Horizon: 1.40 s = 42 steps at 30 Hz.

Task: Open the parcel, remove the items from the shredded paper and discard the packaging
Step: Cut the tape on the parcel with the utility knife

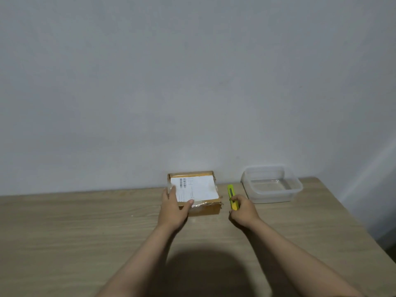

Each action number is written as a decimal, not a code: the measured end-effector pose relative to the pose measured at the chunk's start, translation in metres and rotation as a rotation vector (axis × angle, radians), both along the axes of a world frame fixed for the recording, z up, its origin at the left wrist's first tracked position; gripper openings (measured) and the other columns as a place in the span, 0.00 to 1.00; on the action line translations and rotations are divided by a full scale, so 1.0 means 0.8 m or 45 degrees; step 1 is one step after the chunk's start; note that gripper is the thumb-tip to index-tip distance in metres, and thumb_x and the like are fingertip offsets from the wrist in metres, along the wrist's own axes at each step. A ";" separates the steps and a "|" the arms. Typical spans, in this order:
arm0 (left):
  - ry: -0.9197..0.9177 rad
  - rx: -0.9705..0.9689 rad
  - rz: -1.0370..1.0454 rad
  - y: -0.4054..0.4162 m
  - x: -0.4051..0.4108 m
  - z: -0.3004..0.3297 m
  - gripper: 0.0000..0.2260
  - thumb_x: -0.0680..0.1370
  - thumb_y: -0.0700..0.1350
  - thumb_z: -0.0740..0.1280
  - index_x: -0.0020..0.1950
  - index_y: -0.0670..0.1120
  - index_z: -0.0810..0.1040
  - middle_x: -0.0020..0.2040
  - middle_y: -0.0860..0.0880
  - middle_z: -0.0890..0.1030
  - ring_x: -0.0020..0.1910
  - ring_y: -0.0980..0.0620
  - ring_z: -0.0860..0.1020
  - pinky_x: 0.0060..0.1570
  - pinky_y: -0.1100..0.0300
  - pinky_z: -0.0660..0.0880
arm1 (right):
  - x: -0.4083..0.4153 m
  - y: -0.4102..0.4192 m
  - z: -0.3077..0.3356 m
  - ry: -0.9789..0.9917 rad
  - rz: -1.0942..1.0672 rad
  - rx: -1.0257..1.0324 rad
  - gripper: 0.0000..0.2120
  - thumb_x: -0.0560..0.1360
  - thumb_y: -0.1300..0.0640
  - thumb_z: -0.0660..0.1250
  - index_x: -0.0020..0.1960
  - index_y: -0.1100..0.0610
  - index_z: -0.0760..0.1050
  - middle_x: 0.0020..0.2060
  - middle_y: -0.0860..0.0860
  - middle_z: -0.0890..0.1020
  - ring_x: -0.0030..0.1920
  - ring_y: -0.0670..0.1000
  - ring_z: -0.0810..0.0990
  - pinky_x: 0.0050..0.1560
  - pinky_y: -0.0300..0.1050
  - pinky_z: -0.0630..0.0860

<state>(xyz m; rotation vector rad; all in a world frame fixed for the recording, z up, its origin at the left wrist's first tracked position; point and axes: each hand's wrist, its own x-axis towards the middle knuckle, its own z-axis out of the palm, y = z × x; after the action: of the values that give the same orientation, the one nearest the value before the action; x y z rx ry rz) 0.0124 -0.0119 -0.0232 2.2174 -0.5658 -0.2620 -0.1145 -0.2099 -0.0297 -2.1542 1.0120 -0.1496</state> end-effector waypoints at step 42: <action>0.185 -0.081 0.035 0.102 -0.187 0.007 0.40 0.64 0.56 0.77 0.71 0.49 0.64 0.67 0.47 0.70 0.66 0.51 0.69 0.60 0.62 0.66 | -0.166 0.133 0.021 -0.528 0.206 0.482 0.16 0.72 0.65 0.69 0.53 0.49 0.73 0.54 0.49 0.80 0.54 0.46 0.79 0.57 0.43 0.76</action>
<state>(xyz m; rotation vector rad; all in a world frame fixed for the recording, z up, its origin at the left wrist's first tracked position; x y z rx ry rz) -0.1372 0.0697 -0.0172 2.1230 -0.4574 -0.3825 -0.2476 -0.1038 -0.0126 -1.7525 0.5711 -0.2889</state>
